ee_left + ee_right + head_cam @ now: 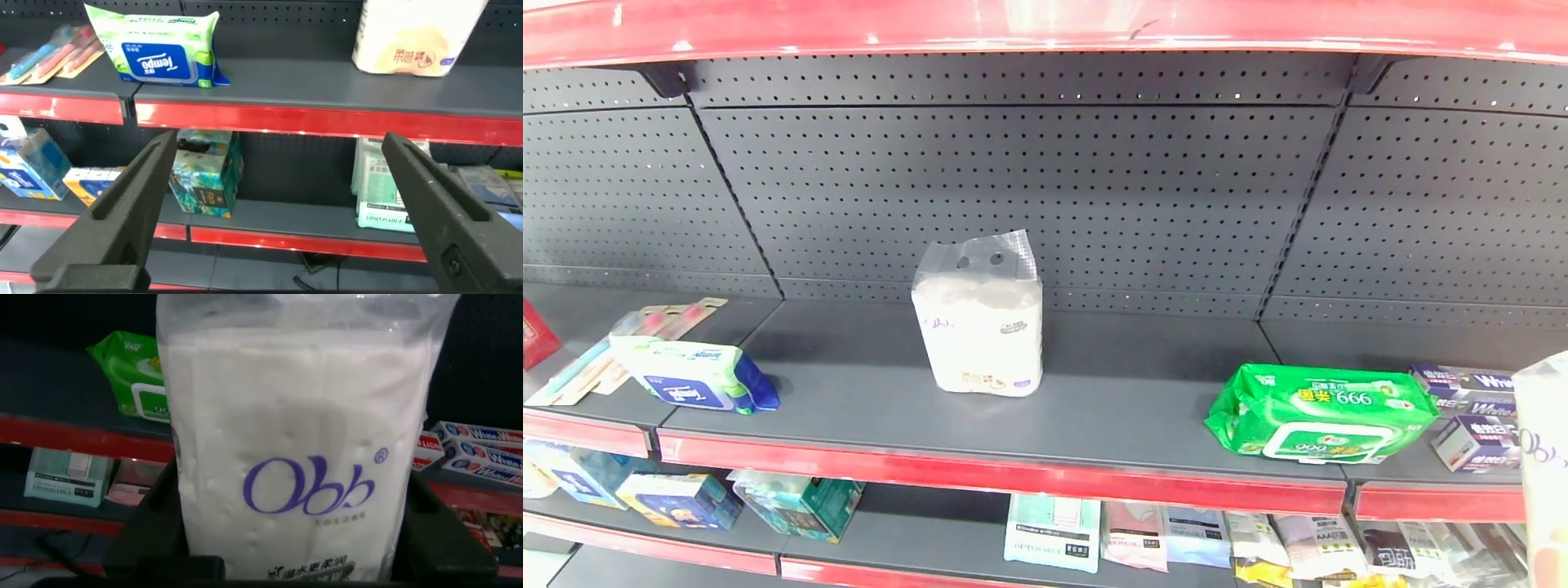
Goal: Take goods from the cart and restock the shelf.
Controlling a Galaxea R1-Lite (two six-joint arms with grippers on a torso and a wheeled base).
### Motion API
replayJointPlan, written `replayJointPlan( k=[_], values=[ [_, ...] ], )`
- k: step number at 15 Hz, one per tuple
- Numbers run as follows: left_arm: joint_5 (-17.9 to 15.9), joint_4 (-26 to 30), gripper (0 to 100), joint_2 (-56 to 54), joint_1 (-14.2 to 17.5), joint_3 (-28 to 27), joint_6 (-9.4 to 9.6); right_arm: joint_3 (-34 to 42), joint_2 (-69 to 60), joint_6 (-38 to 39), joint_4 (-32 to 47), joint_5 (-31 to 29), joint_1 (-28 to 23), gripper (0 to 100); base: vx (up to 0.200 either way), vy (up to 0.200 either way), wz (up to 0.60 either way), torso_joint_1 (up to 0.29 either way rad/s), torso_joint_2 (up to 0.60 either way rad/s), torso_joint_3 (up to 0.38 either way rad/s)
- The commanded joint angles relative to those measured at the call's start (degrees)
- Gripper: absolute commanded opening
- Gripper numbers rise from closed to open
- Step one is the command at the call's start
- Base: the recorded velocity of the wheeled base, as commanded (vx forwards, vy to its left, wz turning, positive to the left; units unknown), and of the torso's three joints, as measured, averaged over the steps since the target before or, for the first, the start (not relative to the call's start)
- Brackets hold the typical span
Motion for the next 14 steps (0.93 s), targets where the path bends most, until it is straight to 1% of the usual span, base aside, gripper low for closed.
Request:
replayJointPlan(
  k=[1, 3, 7, 8, 13, 14],
  values=[
    [0.02, 0.0, 100, 0.4, -0.02, 0.0, -0.01, 0.53, 1.28, -0.17, 0.28, -0.32, -0.08, 0, 0.0, 0.0, 0.0, 0.0, 0.0, 0.0],
    [0.02, 0.0, 100, 1.19, -0.63, 0.0, -0.01, 0.71, 3.3, -1.14, 0.01, -0.41, -0.17, 0, 0.0, 0.0, 0.0, 0.0, 0.0, 0.0],
    [-0.07, 0.0, 100, 2.86, -3.27, 0.0, 0.17, 0.71, 5.76, -2.54, -0.78, -0.23, -0.17, 0, 0.0, 0.0, -0.6, 0.0, 0.0, 0.001],
    [-0.07, 0.0, 100, 2.86, -3.27, 0.0, 0.17, 0.71, 5.76, -2.54, -0.78, -0.23, -0.17, 0, 0.0, 0.0, -0.6, 0.012, 0.01, 0.002],
    [0.11, 0.0, 100, 4.89, -3.27, 0.0, 0.61, 1.94, 4.97, -2.81, -0.78, -0.32, -0.25, 0, 0.0, 0.0, 0.0, 0.0, 0.0, 0.0],
    [0.11, 0.0, 100, 5.24, -3.36, 0.0, 0.78, 1.85, 4.09, -2.63, -0.95, 0.38, 0.36, 0, 0.0, 0.0, 0.0, 0.0, 0.0, 0.0]
  ],
)
